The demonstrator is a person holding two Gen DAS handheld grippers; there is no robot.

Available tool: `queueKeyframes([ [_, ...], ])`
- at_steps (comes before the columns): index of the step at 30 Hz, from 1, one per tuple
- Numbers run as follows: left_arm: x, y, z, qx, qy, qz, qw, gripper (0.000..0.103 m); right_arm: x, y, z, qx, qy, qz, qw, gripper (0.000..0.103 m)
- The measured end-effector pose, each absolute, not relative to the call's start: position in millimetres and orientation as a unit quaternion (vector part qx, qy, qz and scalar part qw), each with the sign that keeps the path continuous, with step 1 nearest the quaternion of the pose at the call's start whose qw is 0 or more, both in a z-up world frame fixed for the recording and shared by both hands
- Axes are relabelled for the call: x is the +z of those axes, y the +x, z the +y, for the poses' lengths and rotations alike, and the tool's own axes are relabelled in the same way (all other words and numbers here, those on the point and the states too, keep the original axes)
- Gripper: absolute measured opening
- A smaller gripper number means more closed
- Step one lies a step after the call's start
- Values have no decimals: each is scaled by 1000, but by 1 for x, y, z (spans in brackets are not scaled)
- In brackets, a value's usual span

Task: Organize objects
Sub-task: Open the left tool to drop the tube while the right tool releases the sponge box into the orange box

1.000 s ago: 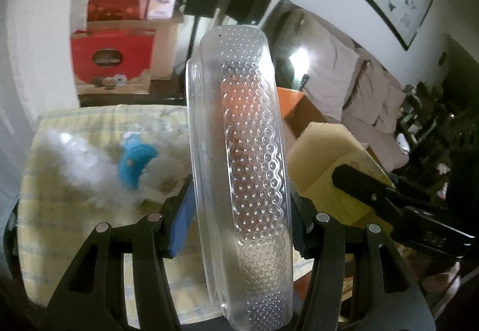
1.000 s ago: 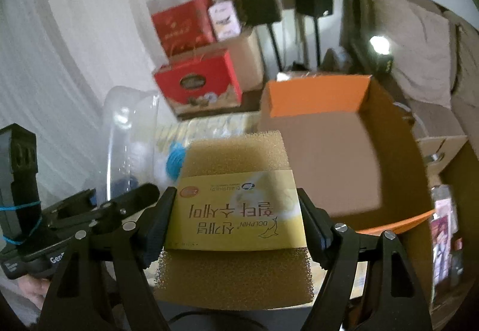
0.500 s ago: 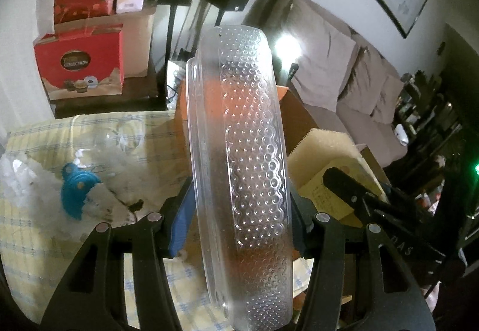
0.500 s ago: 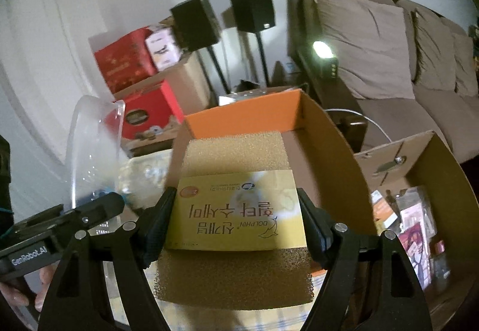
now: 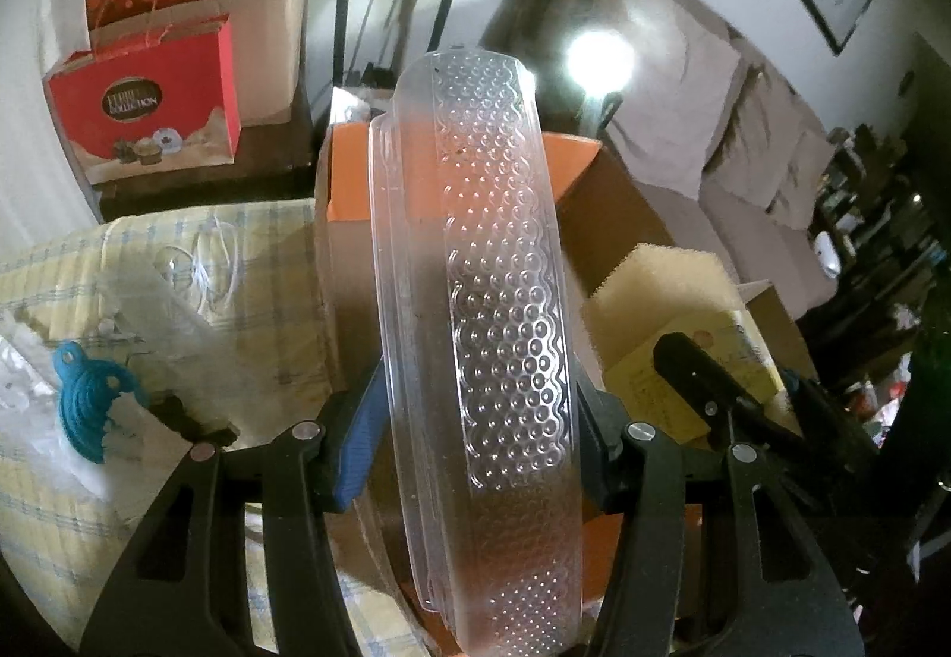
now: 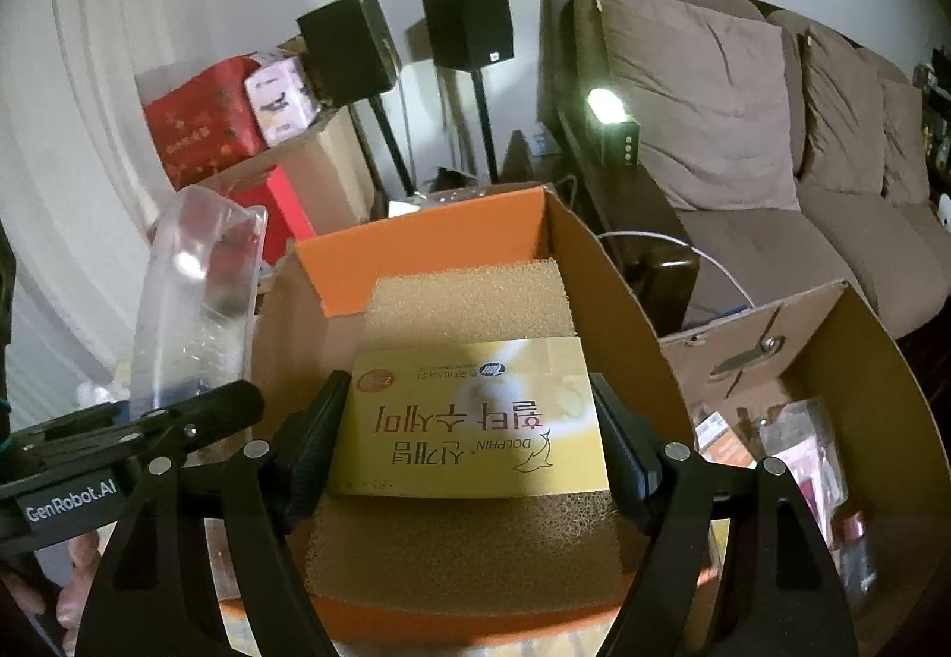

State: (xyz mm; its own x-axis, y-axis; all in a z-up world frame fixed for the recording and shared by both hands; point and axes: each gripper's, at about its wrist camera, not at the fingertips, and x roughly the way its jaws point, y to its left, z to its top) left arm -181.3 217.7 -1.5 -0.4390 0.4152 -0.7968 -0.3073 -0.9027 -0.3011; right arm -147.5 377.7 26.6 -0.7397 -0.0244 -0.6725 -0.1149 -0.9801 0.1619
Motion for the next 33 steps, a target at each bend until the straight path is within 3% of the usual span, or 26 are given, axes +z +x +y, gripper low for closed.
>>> queueKeyframes([
  [6,-20,-187,224,839,-504,-46,200,54,4,-157,389,921,-375,107,24,79],
  [10,-25,-187,223,836,-509,-50,197,65,-6,-160,391,914,-390,108,19,79],
  [16,-22,-184,222,836,-508,-49,204,72,-15,-159,390,911,-401,92,28,81],
  [19,-16,-179,218,835,-504,-54,211,76,-12,-158,392,912,-397,94,32,85],
  [33,18,-156,162,871,-453,-51,183,94,18,-139,372,920,-383,76,21,86],
])
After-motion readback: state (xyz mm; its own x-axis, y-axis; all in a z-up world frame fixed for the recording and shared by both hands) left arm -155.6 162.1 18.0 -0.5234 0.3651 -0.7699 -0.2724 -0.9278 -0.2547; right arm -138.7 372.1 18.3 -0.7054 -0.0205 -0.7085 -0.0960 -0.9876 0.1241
